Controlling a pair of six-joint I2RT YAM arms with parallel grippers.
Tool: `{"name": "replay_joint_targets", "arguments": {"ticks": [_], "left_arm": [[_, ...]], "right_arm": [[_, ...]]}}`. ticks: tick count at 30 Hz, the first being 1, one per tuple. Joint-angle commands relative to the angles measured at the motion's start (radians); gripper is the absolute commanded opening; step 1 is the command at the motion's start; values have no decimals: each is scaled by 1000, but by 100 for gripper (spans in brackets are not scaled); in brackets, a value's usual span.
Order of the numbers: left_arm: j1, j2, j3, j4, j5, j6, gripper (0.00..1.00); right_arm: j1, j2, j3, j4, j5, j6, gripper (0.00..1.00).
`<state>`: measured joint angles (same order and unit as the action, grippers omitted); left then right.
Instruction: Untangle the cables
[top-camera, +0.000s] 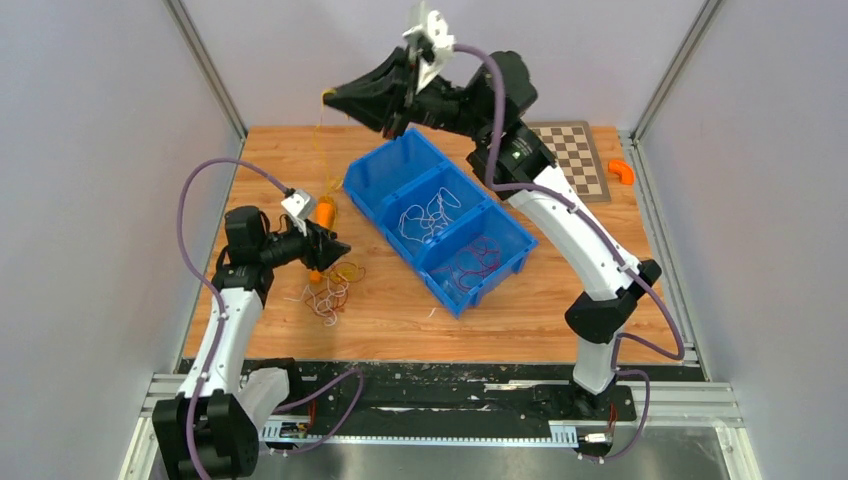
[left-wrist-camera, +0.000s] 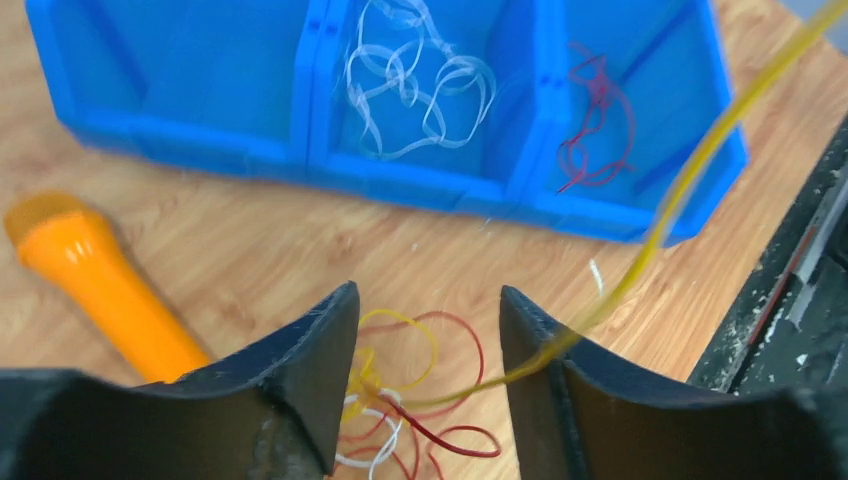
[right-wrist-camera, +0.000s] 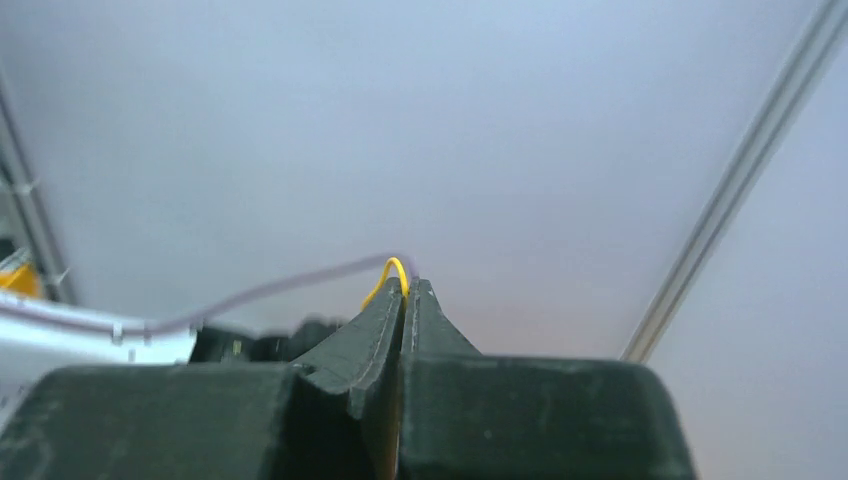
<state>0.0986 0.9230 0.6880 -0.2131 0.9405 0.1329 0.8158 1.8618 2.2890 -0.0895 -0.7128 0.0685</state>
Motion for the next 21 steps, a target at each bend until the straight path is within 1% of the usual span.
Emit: {"name": "replay_joint_targets", "arguments": {"ticks": [1, 4, 5, 6, 7, 8, 9, 10, 11, 13, 15, 16, 19, 21], "left_arm": [[10, 50, -62, -3, -91, 91, 56], [43, 80, -109, -7, -151, 105, 46], [64, 103, -121, -13, -161, 108, 41], [76, 115, -122, -18, -178, 116, 38], [100, 143, -118, -32, -184, 120, 31], [110, 155, -104, -53, -185, 127, 27], [130, 171, -94, -64, -167, 133, 21], [137, 173, -74, -86, -151, 135, 19], [148, 165, -63, -94, -109, 142, 14], [151, 128, -40, -111, -37, 141, 9], [150, 79, -27, -107, 9, 115, 4], [150, 64, -18, -101, 15, 103, 0], [150, 2, -3, -124, 25, 70, 0], [150, -17, 6, -150, 17, 60, 0]], "right_arm": [[-29, 2, 140, 248, 182, 119, 0], [-62, -19, 165, 357, 284, 127, 0], [-71, -29, 166, 389, 311, 124, 0], [-80, -39, 166, 414, 335, 118, 0], [-87, -49, 166, 433, 352, 108, 0], [-92, -56, 162, 441, 363, 95, 0], [-96, -66, 154, 439, 364, 78, 0], [-98, -77, 131, 428, 358, 62, 0], [-102, -91, 93, 408, 350, 51, 0], [-109, -128, -21, 360, 317, 42, 0], [-112, -176, -175, 300, 259, 21, 0], [-113, -196, -283, 262, 219, 10, 0], [-113, -251, -527, 180, 73, -8, 0], [-111, -268, -651, 132, -35, -34, 0]]}}
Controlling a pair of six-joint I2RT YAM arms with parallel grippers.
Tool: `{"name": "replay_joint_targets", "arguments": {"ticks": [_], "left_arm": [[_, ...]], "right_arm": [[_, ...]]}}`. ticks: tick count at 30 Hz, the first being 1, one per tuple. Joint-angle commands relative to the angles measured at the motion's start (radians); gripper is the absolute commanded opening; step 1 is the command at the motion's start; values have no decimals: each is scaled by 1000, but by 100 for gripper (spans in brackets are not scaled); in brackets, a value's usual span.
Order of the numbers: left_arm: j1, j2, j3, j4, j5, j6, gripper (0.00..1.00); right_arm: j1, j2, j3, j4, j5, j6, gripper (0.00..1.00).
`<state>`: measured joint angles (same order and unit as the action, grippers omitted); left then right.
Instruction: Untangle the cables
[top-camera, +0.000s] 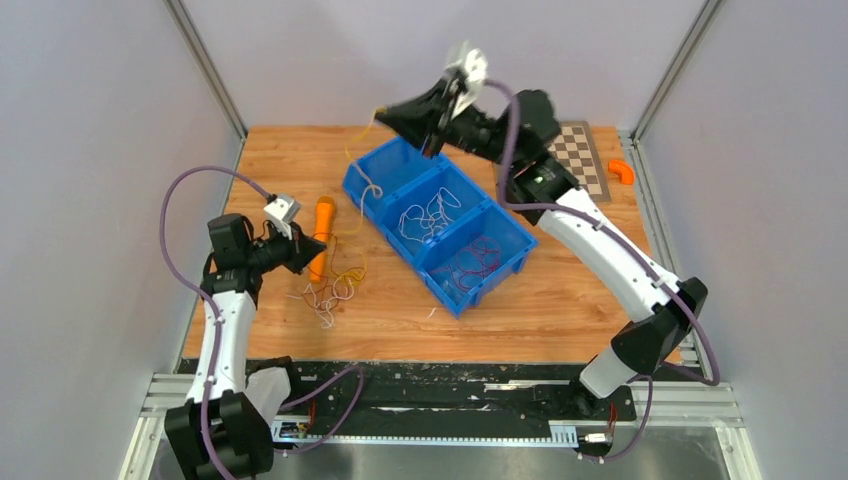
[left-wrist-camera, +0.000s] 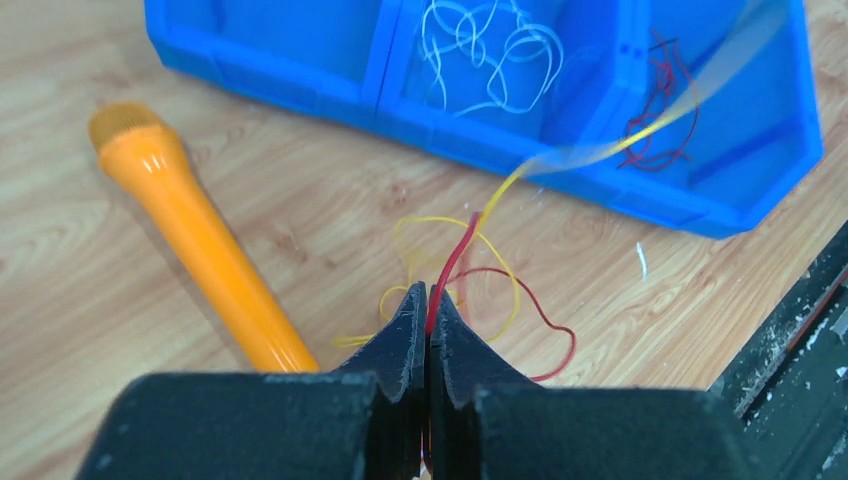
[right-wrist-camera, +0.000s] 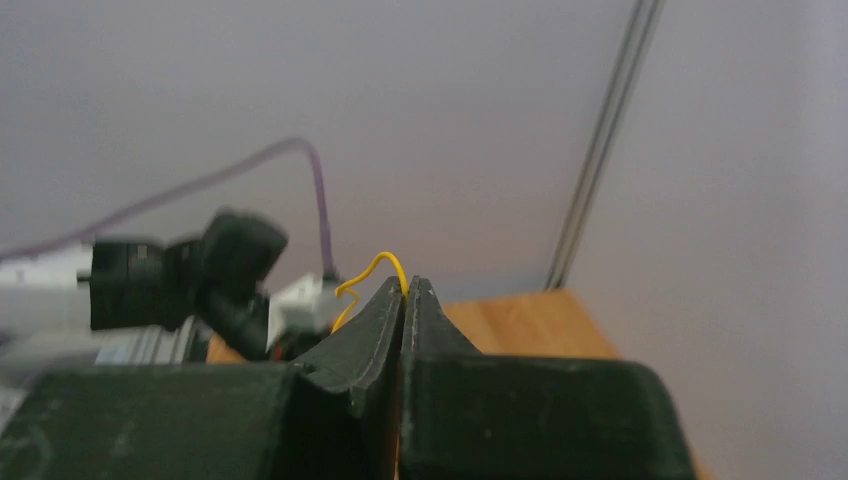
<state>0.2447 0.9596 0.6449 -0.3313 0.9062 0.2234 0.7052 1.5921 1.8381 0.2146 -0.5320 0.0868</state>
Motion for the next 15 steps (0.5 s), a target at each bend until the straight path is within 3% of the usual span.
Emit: {"name": "replay_joint_targets", "arguments": {"ticks": [1, 9, 13, 14, 15], "left_arm": [[4, -60, 51, -41, 43, -30, 0], [5, 3, 37, -131, -182, 21, 0], [4, 77, 47, -173, -176, 29, 0], [5, 87, 47, -182, -165, 29, 0], [5, 105, 45, -186, -135, 33, 0]], "right_arm": [[1, 0, -241, -202, -256, -74, 0], [5, -12, -422, -630, -394, -431, 0], [18, -53, -515, -863, -415, -672, 0], [29, -56, -538, -909, -405, -716, 4], [36, -54, -549, -931, -390, -737, 16]]}}
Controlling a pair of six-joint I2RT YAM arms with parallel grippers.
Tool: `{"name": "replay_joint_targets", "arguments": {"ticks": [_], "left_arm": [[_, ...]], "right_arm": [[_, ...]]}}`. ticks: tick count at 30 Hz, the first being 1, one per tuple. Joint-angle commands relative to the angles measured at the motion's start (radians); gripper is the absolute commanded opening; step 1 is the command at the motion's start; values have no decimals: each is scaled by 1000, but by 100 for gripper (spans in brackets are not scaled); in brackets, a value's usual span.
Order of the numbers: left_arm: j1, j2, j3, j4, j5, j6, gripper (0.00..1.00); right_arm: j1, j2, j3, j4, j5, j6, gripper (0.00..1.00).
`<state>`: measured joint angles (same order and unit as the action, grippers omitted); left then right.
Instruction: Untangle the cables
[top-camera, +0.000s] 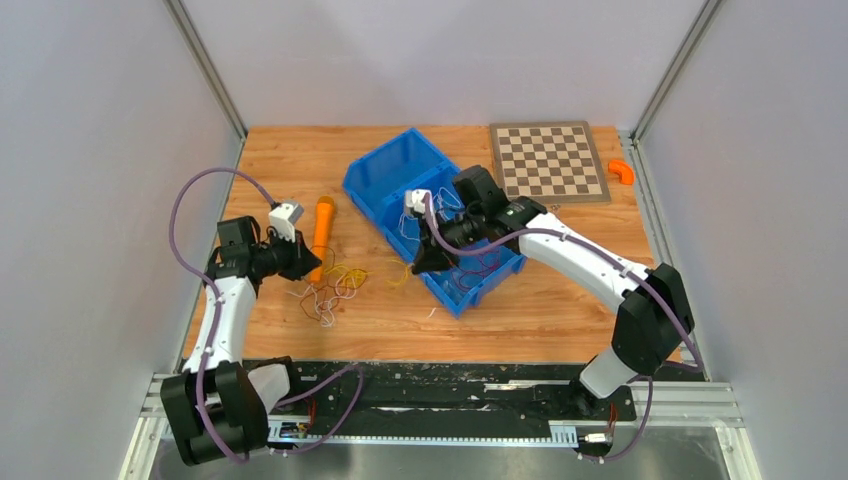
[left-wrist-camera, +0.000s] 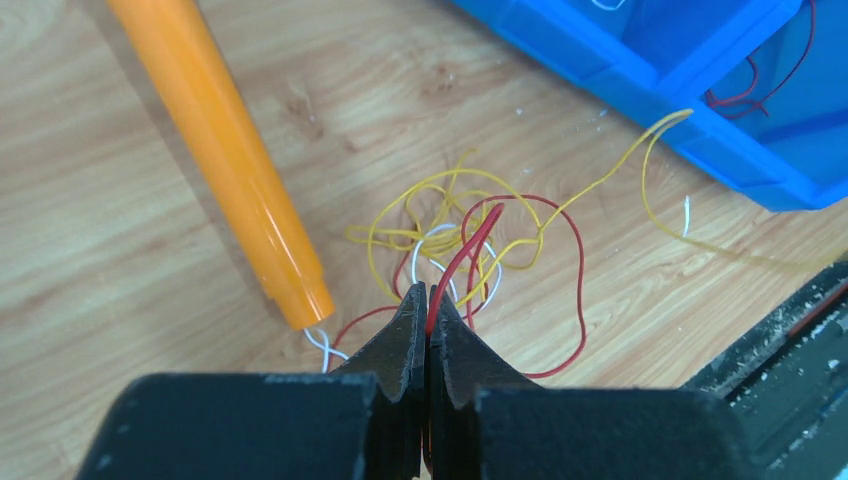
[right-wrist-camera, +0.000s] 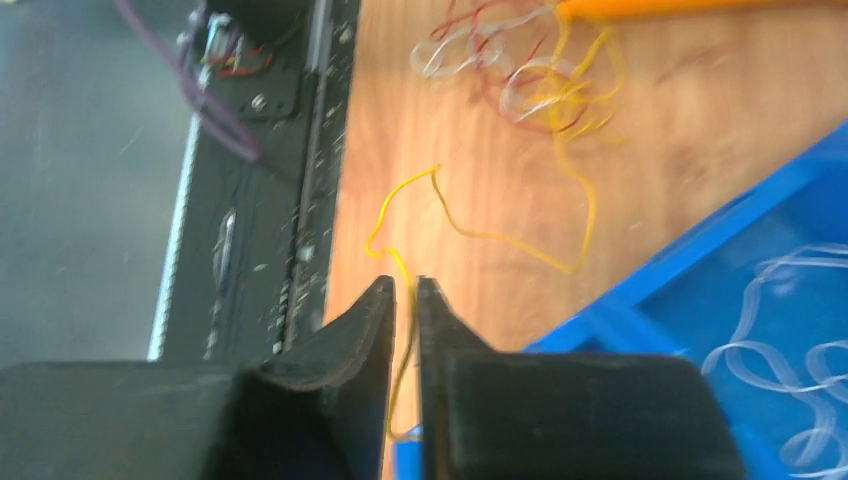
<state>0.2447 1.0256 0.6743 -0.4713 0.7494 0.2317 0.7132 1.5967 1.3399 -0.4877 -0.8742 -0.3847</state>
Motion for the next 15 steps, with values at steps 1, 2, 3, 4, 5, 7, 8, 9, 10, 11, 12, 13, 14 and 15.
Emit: {"name": "replay_joint_targets", "arguments": {"ticks": [1, 2, 3, 4, 5, 7, 8, 9, 10, 11, 12, 13, 14, 15], "left_arm": [[4, 54, 13, -53, 37, 27, 0], [4, 61, 11, -55, 57, 31, 0], [3, 71, 8, -60, 64, 36, 0], [2, 75, 6, -62, 69, 46, 0], [1, 84, 2, -62, 69, 54, 0], [1, 95, 2, -66, 62, 62, 0], [0, 99, 3, -67, 62, 64, 0], [0, 103, 5, -68, 58, 65, 0], [1, 105, 8, -70, 56, 64, 0], [1, 107, 10, -70, 55, 62, 0], [1, 108, 13, -69, 55, 60, 0], [1, 111, 14, -69, 56, 56, 0], [1, 114, 16, -69, 56, 53, 0], [1, 116, 19, -69, 57, 49, 0]], "right_arm": [[29, -48, -47, -248, -49, -286, 40], [32, -30, -28, -277, -57, -316, 62], [35, -4, 3, -305, -67, -341, 79], [42, 26, 39, -321, -70, -346, 89], [50, 57, 78, -326, -75, -336, 94], [62, 141, 173, -312, -88, -275, 95], [68, 177, 208, -280, -83, -225, 92], [73, 214, 236, -235, -66, -154, 89], [78, 245, 254, -182, -51, -95, 86], [86, 277, 265, -131, -38, -52, 81], [92, 301, 267, -70, -18, -10, 77], [102, 321, 270, -18, -1, 12, 71], [113, 343, 276, 16, 10, 24, 66], [124, 362, 286, 37, 17, 29, 62]]}}
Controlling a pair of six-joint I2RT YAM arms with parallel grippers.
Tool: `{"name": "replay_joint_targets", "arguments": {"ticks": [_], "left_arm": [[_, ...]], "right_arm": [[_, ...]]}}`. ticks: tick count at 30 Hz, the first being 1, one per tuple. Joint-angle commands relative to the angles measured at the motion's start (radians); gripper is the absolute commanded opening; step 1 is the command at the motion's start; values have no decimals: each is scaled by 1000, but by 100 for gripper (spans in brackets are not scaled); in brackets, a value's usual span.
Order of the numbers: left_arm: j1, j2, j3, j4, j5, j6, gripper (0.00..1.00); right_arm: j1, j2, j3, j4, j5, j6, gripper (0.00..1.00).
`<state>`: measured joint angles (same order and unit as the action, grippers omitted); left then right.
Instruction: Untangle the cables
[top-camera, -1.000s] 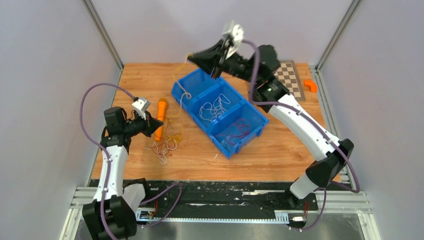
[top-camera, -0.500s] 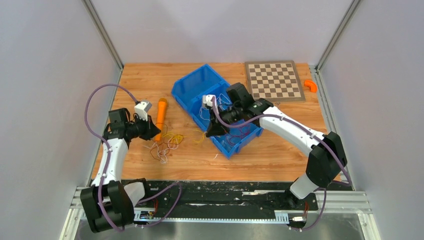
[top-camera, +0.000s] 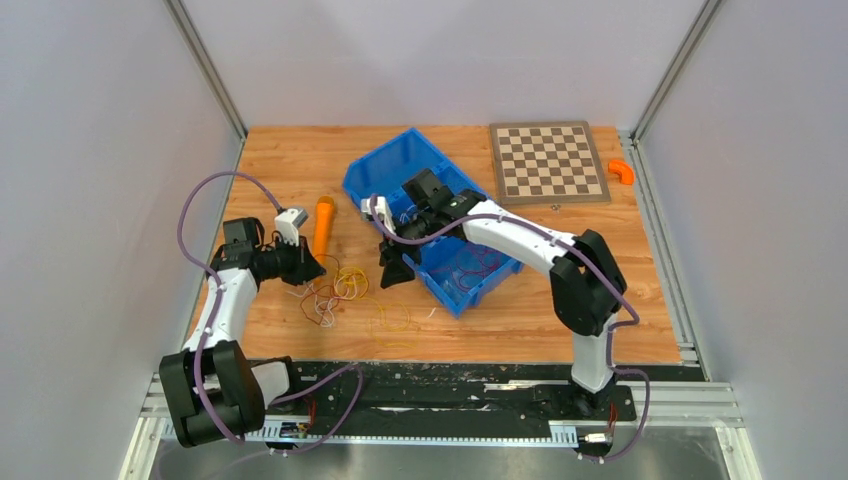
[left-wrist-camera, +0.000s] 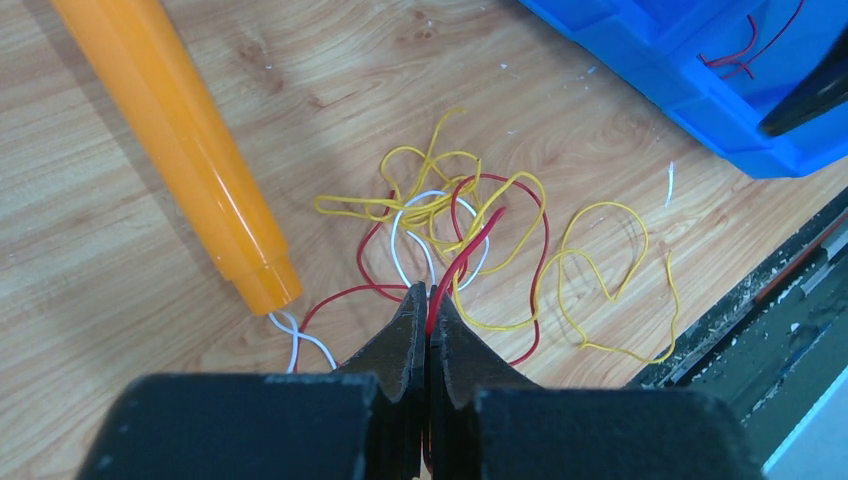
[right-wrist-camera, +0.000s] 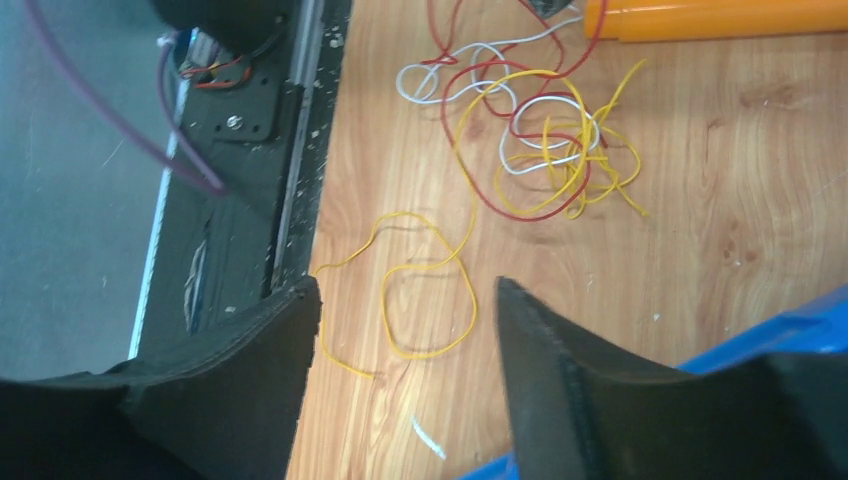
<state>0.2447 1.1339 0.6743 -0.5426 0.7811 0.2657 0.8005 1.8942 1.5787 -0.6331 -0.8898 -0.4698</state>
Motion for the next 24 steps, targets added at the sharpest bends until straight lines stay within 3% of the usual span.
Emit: {"name": "replay_joint_targets", "arguments": {"ticks": [1, 8, 17, 21, 24], "left_arm": [[1, 10, 23, 1, 26, 14, 0], [1, 19, 21, 0, 13, 17, 0], [1, 27, 10, -2, 27, 31, 0], [0, 39, 21, -3, 30, 28, 0], [1, 43, 27, -8, 30, 35, 0]], "right_arm": [[50, 88, 63, 191, 37, 119, 58], [113, 209, 107, 226, 42, 147, 38], [121, 287, 124, 426, 156, 401, 28], [124, 312, 112, 504, 209, 540, 29], [134, 326, 108, 520, 211, 592, 36]]}}
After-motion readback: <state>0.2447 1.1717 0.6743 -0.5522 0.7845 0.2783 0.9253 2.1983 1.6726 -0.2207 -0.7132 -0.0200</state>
